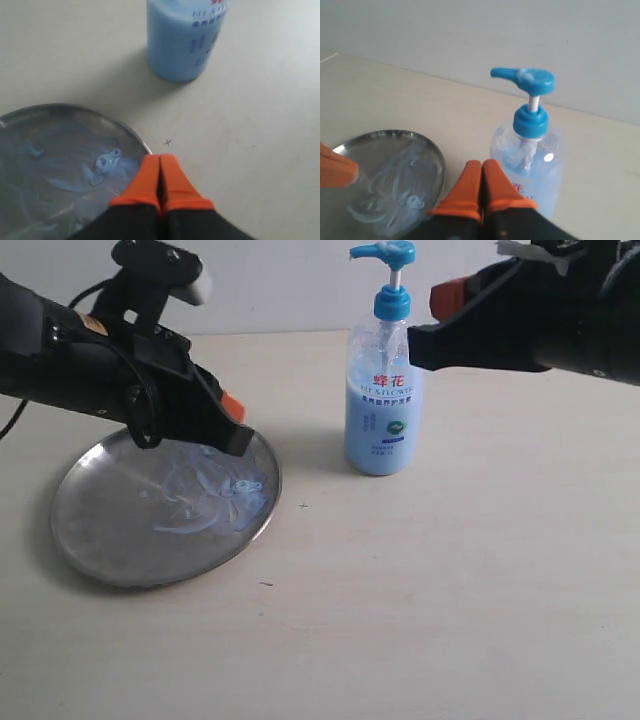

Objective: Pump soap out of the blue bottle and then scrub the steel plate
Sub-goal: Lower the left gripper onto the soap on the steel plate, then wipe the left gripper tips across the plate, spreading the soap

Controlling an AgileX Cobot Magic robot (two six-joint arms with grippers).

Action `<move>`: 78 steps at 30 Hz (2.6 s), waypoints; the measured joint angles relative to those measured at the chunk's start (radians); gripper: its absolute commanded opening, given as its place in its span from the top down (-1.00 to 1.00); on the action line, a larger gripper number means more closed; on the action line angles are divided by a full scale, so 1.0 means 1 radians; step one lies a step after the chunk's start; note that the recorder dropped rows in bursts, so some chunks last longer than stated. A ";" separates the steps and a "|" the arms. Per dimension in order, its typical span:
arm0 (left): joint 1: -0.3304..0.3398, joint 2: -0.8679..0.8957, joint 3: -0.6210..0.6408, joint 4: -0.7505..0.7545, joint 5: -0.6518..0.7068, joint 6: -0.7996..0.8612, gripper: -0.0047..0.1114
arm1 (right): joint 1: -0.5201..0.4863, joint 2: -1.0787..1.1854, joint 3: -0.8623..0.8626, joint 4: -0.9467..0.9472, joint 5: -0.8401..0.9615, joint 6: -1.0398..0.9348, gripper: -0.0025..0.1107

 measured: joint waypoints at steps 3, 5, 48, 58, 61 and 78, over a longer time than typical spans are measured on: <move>0.000 0.048 -0.023 0.026 0.022 0.008 0.92 | 0.000 -0.014 0.020 0.018 0.000 0.002 0.96; 0.000 0.073 -0.039 0.045 0.035 0.010 0.92 | 0.000 -0.027 0.022 0.020 0.003 0.002 0.96; 0.004 0.568 -0.431 0.491 0.301 -0.212 0.92 | 0.000 -0.132 0.077 -0.075 0.264 0.076 0.96; 0.004 0.577 -0.434 0.498 0.289 -0.215 0.92 | 0.000 -0.132 0.077 -0.110 0.262 0.104 0.96; 0.004 0.599 -0.434 0.498 0.285 -0.215 0.92 | 0.000 -0.132 0.077 -0.111 0.262 0.106 0.96; 0.004 0.623 -0.434 0.498 0.239 -0.215 0.92 | 0.000 -0.132 0.077 -0.113 0.262 0.108 0.96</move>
